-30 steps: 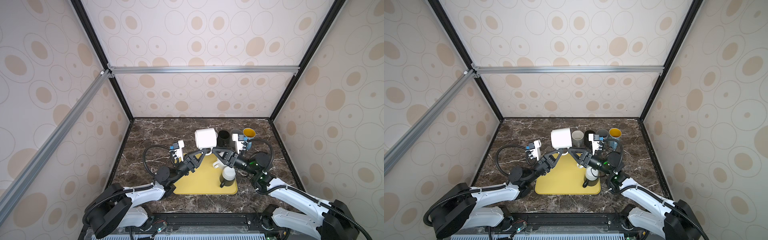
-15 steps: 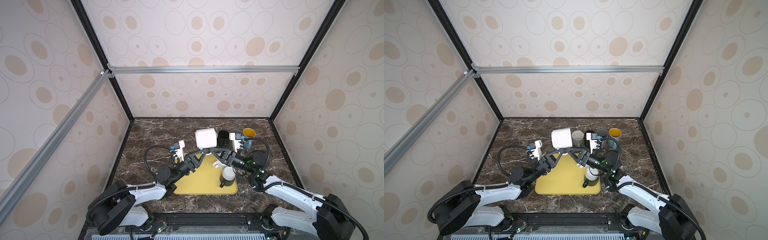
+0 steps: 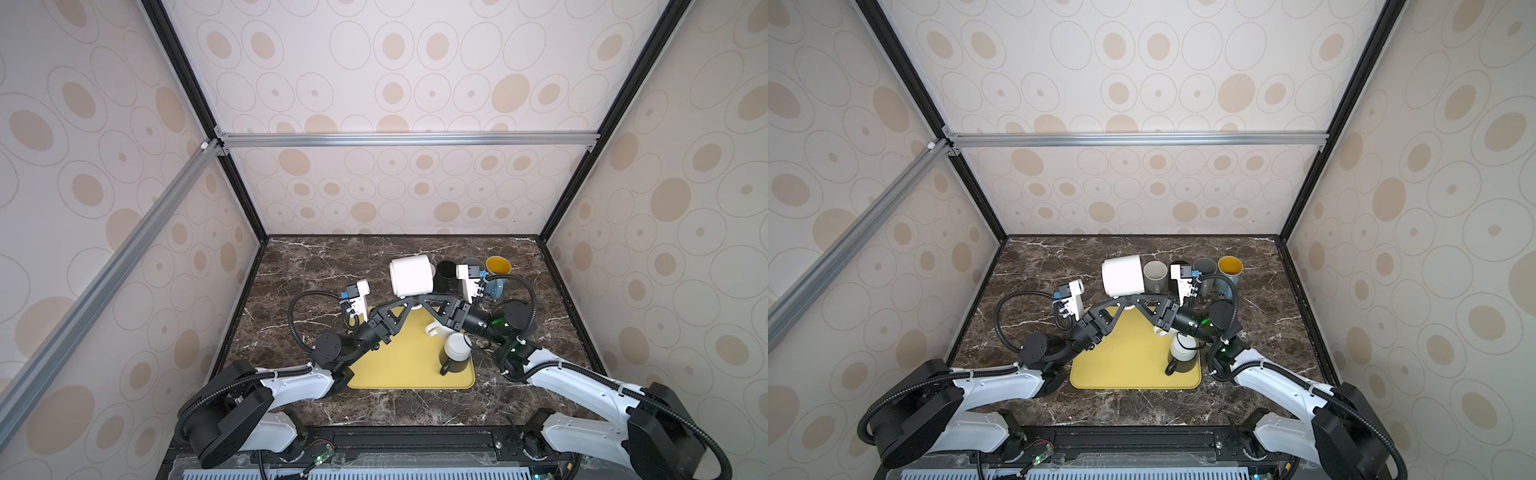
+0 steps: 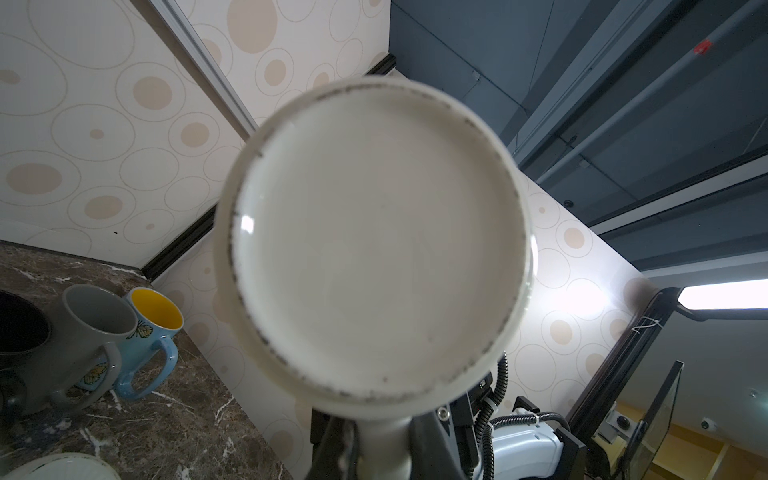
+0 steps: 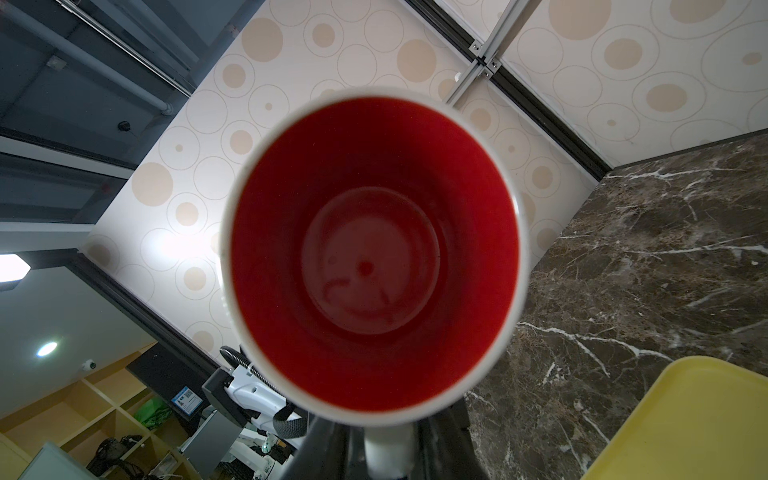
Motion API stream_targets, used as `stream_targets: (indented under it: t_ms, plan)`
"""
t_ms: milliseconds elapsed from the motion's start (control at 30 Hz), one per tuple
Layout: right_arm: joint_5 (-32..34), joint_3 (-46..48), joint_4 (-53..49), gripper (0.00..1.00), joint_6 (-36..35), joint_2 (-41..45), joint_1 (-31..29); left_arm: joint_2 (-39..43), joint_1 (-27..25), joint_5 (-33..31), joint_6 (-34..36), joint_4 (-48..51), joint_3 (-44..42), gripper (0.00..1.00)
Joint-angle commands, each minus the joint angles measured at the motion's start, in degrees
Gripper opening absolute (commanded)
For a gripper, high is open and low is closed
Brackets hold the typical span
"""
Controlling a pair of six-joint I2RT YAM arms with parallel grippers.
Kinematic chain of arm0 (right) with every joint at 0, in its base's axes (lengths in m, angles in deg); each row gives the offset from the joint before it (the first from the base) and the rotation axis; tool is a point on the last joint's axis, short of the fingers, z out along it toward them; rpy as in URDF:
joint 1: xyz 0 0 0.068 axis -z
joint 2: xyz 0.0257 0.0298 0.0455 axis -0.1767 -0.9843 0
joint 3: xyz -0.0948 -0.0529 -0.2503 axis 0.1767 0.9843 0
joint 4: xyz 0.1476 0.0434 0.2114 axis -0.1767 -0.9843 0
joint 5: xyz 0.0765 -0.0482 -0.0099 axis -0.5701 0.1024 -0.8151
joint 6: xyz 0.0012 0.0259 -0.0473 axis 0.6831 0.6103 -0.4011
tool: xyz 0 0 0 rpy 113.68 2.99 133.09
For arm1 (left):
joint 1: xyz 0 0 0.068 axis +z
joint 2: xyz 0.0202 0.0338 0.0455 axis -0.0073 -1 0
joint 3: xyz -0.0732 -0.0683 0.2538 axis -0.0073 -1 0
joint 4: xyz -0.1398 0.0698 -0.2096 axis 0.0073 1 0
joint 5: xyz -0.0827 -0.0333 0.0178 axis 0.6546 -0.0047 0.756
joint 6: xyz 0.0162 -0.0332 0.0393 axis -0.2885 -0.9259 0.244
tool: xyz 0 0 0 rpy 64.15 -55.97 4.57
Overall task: Turn the mug right side up
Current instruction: 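Close the right gripper on the white mug's handle beside the left gripper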
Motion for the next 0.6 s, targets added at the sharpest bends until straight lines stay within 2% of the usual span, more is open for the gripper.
stream_targets:
  t_ms: [0,567]
  plan:
    - [-0.2,-2.2,3.6,0.29,1.2,-0.5,-0.1,0.7,-0.3,1.7,-0.4,-7.5,2.9,0.0]
    - [0.2,-2.8,3.4,0.26,0.9,-1.4,-0.6,0.5,-0.3,2.9,-0.2,-6.9,3.5,0.0]
